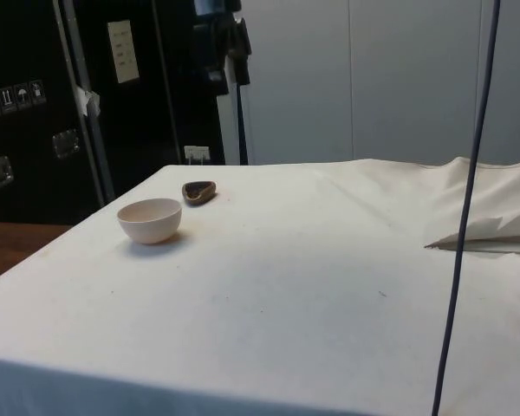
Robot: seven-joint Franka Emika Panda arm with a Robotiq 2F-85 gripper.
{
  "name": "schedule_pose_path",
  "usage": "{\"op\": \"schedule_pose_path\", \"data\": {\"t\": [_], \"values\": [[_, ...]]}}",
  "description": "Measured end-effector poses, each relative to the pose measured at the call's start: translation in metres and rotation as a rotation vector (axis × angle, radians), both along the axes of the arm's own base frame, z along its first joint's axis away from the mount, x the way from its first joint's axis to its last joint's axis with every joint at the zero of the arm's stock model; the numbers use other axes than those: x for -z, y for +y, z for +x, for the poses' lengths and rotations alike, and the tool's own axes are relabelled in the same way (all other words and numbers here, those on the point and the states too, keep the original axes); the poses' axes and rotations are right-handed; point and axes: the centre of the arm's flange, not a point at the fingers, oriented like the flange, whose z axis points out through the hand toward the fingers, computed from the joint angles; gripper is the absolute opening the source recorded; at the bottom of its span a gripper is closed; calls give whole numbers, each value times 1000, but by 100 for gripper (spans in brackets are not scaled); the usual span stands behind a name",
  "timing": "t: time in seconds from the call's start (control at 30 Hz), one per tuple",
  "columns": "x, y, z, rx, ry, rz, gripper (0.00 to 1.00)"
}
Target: Pour the coffee beans from the cup into the bowl.
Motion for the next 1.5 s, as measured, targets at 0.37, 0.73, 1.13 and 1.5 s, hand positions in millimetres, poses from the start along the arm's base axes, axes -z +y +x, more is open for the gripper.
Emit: {"op": "schedule_pose_path", "data": {"t": [0.37, 0.73, 1.13, 1.5], "values": [[33, -29, 0, -13, -13, -9, 100], [50, -57, 8, -19, -69, -31, 100], [75, -95, 21, -26, -122, -50, 100], [99, -126, 30, -35, -168, -60, 100]]}}
